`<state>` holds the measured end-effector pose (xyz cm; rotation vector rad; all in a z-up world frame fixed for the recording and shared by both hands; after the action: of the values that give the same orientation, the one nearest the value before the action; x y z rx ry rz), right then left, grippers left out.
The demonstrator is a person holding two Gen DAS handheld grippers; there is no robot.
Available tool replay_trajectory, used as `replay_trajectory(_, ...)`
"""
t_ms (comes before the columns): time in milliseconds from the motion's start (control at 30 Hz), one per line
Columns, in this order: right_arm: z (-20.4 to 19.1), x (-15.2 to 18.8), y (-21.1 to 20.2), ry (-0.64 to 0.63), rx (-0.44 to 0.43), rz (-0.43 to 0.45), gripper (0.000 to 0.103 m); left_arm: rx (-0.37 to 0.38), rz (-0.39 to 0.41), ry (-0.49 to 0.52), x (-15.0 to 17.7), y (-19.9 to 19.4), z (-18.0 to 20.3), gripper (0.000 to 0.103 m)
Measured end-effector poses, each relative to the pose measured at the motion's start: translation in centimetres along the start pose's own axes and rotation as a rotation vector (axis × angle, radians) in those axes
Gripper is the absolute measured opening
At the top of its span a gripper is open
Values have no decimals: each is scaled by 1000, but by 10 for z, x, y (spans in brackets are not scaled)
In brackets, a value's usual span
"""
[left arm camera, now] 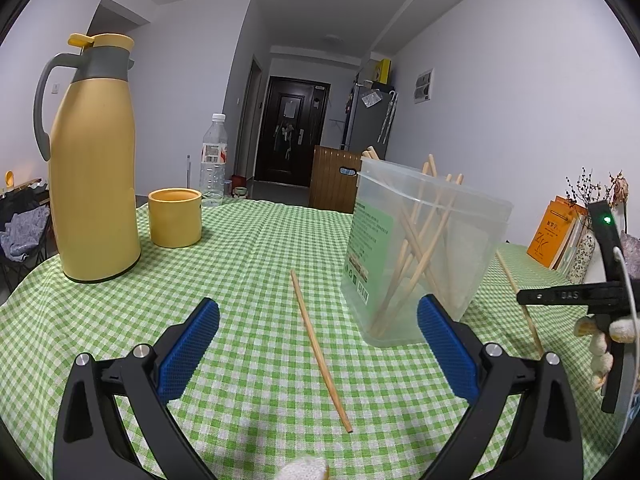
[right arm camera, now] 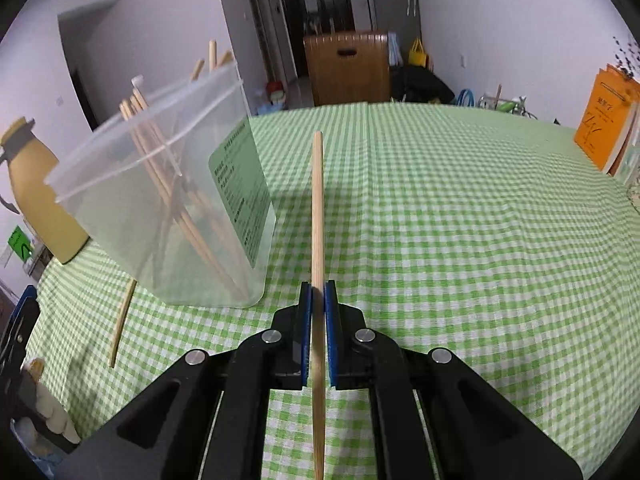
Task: Organize utensils
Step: 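Lift the chopstick upright with the right tool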
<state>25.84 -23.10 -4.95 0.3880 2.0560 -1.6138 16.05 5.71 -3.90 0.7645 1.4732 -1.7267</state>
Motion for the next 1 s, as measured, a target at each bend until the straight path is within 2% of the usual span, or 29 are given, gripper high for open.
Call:
replay_trajectory(233,8,24,-9,-12,-22,83,7,-32,-5,9,-2,-2,4,96)
replay_trajectory(567,6,26,-1,-25,-56,170,7,-96,-50,12,-16,-20,1,96)
replay_trajectory(700,5,28,-8,-38,-56,206,7,-138,-99,30,-26,-15,1,96)
replay_trajectory(900,4,30,-11,-38,-59,229,7,-136,-171,41,-34,-1,6,96)
replay_trajectory(1000,4,31,-13,-39,-55,240,7,-132,-241,50,-39,12,9,96)
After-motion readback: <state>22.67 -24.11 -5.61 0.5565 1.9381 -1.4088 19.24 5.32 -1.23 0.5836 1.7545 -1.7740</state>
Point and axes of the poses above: each gripper's, at about its wrist camera, not at the fingertips, and y roughly the way its jaws point, z to its right, x to its underside, the point moved 5 cm from there along y, roughly the way its jaws point, and after that the axes turned 14 degrees about -z, right-handed, at the moved point
